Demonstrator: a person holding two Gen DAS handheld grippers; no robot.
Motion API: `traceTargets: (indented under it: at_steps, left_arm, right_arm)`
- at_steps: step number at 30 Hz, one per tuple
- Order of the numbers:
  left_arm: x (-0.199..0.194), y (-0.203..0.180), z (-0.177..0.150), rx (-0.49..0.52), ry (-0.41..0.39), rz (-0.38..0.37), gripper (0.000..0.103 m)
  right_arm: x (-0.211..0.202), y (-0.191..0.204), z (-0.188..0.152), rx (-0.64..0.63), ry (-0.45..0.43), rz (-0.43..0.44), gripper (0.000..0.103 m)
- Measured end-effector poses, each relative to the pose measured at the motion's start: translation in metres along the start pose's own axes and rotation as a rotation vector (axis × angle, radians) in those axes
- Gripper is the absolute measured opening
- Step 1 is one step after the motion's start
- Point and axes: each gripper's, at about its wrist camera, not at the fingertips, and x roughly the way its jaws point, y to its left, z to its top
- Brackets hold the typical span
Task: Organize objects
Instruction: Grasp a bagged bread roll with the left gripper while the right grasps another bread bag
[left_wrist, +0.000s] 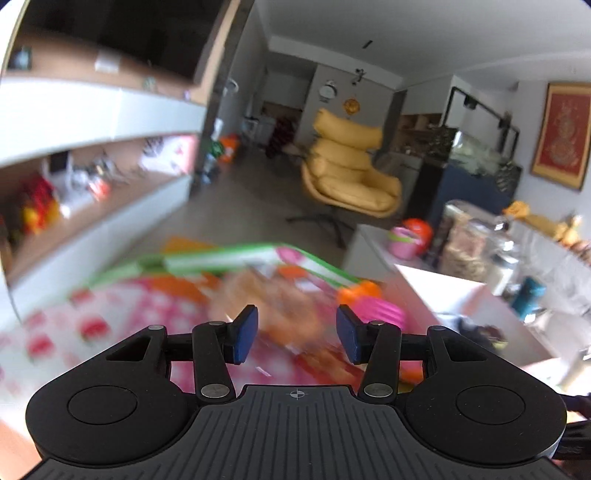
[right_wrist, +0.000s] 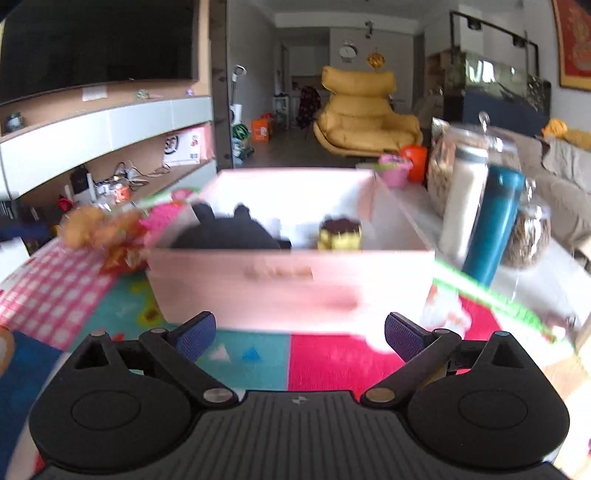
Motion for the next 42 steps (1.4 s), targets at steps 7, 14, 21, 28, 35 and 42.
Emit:
traceTargets:
  at_steps: [7,14,21,28,35,42]
  left_arm:
    - [0.077,0.017,0.022,0.095,0.180,0.066,0.064]
    - [0.095,0.034,0.024,-0.029,0.192,0.095,0.065]
    - [0.026,0.043,-0.002,-0.039,0.199,0.052,0.057]
    - [-0.030,0.048,-0.033,0.045,0.171,0.054,0.059]
    - [-0.009,0.065,-0.029,-0.022,0.140,0.015,0.064]
    - [-0.004,0.068,-0.028,-0.026,0.145,0.009,0.065]
  right_arm:
    - [0.001,-0.003,-0.003,0.021,0.002,0.032,0.100]
    - [-0.003,0.004,-0.003,-0.016,0.014,0.047,0.101]
    - [-0.025,0.044,0.028,-0.133,-0.067,0.094,0.101]
    - [-0.007,0.120,0.083,-0.238,-0.051,0.231,0.101]
    - [0.084,0.193,0.127,-0.228,0.108,0.221,0.101]
    - [0.161,0.232,0.120,-0.229,0.243,0.121,0.100]
